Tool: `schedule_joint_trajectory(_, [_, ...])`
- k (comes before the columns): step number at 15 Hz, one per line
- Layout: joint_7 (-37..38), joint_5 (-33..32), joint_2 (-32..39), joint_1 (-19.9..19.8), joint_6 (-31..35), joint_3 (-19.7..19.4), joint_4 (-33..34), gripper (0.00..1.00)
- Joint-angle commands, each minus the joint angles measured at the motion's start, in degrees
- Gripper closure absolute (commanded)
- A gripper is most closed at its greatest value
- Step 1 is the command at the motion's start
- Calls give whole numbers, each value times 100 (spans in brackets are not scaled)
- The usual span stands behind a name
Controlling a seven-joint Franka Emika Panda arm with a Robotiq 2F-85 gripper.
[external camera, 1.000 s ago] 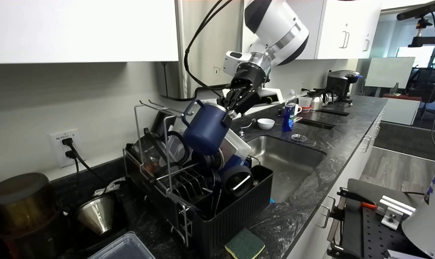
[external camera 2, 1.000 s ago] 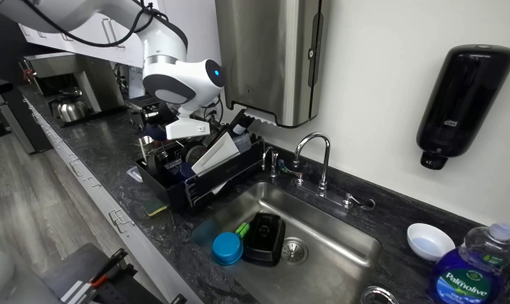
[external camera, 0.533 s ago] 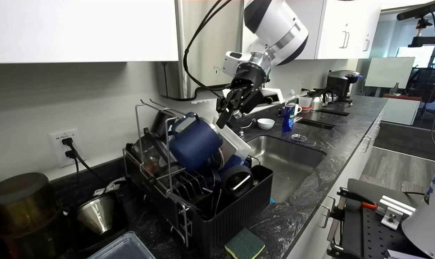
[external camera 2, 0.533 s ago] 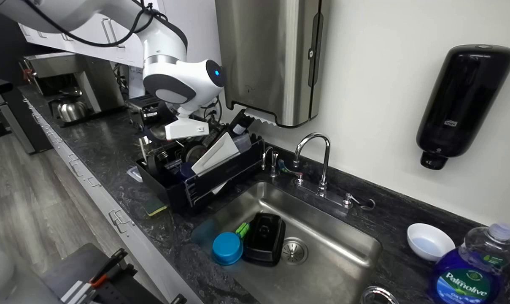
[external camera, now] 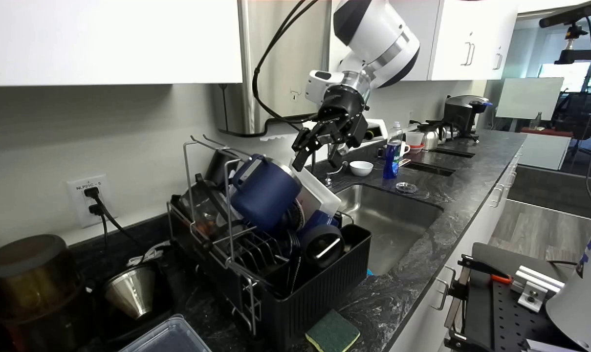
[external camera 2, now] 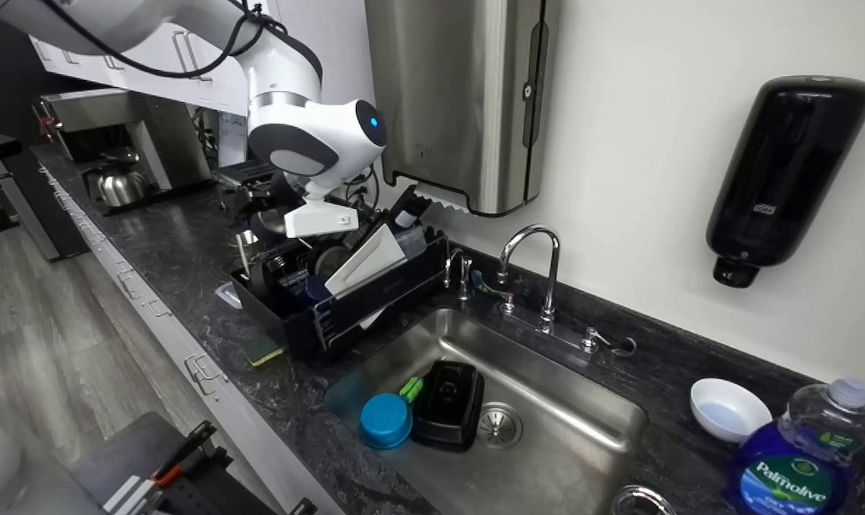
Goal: Move the blue mug from the sink to the dish rack
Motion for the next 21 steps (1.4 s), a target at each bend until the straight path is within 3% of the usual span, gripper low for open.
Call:
schedule_joint_trajectory(1, [-91, -352, -192, -193, -219, -68, -58, 0])
schedule_joint_trajectory(5, [-81, -761, -869, -361, -312, -227, -309, 0])
schedule_joint_trajectory(12, [94, -877, -2842, -781, -232, -655, -1145, 0])
schedule_joint_trajectory(17, [1023, -963, -3445, -1272, 879, -663, -1701, 0])
schedule_joint_trajectory(21, [1537, -1132, -3366, -1243, 1933, -645, -1993, 0])
